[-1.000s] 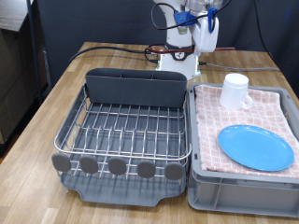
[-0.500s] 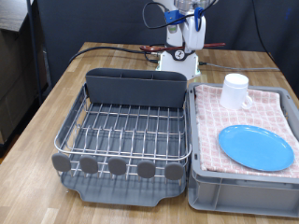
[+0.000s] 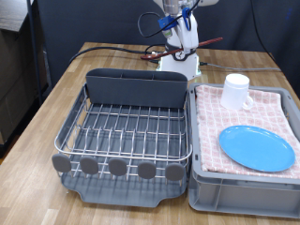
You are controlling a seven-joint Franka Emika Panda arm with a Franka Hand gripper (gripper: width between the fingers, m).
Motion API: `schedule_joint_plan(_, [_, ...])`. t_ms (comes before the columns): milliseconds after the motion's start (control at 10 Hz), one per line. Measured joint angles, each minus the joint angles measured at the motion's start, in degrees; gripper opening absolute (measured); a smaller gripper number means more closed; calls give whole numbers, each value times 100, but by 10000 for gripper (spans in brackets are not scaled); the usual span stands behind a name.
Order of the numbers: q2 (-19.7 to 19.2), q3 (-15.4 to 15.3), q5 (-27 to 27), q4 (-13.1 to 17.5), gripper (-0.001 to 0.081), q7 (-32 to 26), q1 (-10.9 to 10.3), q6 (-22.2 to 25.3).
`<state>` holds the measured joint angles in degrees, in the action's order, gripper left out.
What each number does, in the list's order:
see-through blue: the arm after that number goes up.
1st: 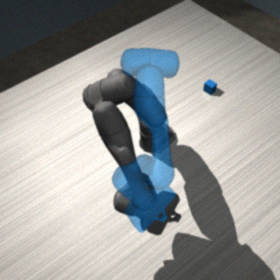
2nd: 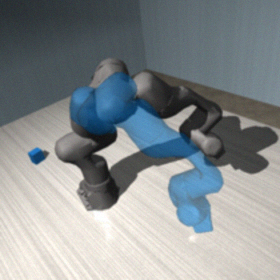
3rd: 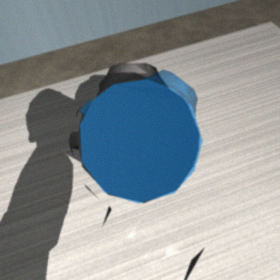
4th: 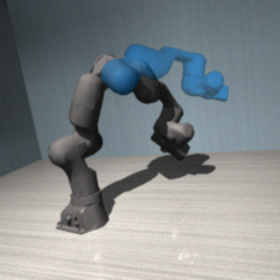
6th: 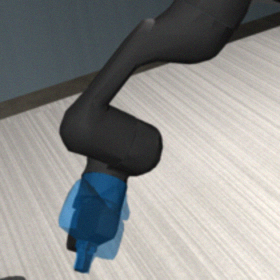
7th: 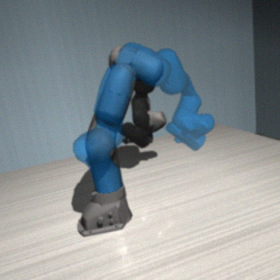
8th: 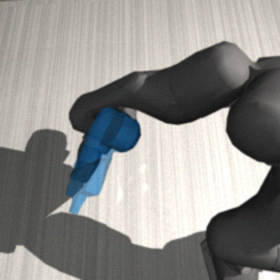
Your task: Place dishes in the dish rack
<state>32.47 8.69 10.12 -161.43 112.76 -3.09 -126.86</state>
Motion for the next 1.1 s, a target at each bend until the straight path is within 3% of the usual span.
schedule_joint_plan(400, [-9, 132, 144, 2, 83, -214, -82, 224])
schedule_joint_plan(700, [149, 318, 401, -217, 83, -610, -85, 339])
schedule_joint_plan(1100, [298, 753, 662, -301, 83, -1002, -76, 400])
